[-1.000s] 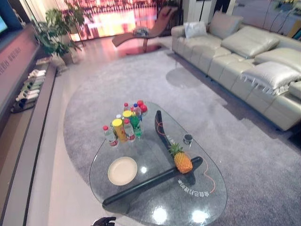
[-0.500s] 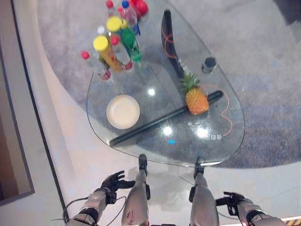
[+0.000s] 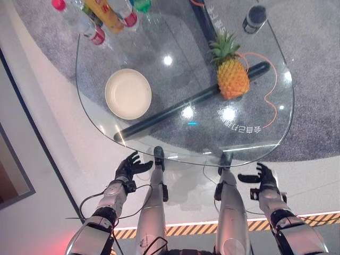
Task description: Pick up the fruit to the plate
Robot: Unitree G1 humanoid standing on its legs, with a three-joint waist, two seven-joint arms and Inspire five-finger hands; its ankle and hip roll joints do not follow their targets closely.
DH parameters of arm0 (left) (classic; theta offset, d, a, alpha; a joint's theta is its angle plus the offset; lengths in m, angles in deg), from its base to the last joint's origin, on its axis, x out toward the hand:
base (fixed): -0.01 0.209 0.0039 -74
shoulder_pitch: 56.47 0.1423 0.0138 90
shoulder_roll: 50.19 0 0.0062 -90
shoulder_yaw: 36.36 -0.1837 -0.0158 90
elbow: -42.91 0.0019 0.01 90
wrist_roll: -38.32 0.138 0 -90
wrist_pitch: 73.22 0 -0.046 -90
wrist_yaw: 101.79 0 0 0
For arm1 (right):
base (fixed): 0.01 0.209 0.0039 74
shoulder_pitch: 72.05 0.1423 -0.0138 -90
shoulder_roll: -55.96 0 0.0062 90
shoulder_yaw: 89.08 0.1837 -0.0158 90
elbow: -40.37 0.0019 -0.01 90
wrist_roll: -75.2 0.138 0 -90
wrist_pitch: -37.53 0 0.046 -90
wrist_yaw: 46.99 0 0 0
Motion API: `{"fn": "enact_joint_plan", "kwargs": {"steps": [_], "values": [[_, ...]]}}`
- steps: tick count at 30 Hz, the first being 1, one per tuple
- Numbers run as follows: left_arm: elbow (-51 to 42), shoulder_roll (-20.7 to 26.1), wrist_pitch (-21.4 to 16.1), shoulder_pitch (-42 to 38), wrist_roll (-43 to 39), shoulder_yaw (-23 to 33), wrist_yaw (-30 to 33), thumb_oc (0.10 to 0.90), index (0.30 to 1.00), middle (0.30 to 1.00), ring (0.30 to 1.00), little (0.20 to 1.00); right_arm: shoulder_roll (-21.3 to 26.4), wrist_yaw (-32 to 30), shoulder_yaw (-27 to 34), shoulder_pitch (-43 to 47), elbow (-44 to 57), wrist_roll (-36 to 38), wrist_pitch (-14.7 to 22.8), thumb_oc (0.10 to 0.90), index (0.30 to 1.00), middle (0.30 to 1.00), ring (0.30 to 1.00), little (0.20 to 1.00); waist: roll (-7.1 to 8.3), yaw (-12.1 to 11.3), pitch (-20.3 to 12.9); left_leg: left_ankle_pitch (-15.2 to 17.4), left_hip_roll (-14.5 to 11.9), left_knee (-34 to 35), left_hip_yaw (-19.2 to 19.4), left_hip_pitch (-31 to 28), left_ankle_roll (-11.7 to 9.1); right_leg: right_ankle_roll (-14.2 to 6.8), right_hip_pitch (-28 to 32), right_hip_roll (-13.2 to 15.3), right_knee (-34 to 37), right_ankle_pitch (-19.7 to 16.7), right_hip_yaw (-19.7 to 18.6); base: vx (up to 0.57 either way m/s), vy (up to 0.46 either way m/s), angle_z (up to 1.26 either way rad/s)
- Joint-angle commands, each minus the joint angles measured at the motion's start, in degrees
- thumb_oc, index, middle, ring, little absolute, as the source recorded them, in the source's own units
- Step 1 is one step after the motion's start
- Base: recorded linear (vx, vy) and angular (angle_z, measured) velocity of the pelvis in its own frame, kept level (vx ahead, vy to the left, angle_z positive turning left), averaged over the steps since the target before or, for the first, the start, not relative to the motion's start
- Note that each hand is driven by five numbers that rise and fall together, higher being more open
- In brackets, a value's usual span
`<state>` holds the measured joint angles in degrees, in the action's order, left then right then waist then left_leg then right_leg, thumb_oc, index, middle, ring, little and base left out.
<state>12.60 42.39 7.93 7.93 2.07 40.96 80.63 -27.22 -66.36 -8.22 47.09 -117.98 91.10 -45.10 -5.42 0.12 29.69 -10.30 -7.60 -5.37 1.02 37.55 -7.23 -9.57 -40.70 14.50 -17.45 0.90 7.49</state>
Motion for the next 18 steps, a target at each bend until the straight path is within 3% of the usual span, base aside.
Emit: {"fn": "enact_joint_plan", "kwargs": {"steps": [1,7,18], "values": [[1.4,3.8,-3.5,0.9,-1.2,2.1,5.0,0.800,0.900,0.900,0.900,0.900,1.2,-4.0,0.6,-4.0,1.3,1.2,1.1,0.800,0.900,0.900,0.900,0.900,3.14,0.0,0.1,5.4,2.7,-10.2,-1.1,6.5,1.1,1.6,-4.0,-2.8,-1.3,-4.7,-1.8,-0.02,-0.036,0.08],[2.1,3.9,-4.5,0.0,-0.7,2.7,8.0,0.800,0.900,0.900,0.900,0.900,1.5,-5.0,0.9,-2.3,1.0,2.3,2.9,0.800,0.900,0.900,0.900,0.900,3.19,0.1,0.1,6.8,2.9,-13.8,-1.8,9.8,1.4,1.9,-7.4,-3.1,-3.5,-4.1,-2.6,-0.01,-0.008,0.02],[3.1,4.7,-5.1,-0.6,-0.9,2.7,7.1,0.800,0.900,0.900,0.900,0.900,2.8,-6.2,1.7,-1.0,0.4,4.2,4.4,0.800,0.900,0.900,0.900,0.900,3.54,0.0,0.1,6.6,2.8,-13.1,-1.9,10.5,1.2,2.0,-7.9,-3.4,-2.4,-4.7,-2.3,0.00,0.002,-0.01]]}}
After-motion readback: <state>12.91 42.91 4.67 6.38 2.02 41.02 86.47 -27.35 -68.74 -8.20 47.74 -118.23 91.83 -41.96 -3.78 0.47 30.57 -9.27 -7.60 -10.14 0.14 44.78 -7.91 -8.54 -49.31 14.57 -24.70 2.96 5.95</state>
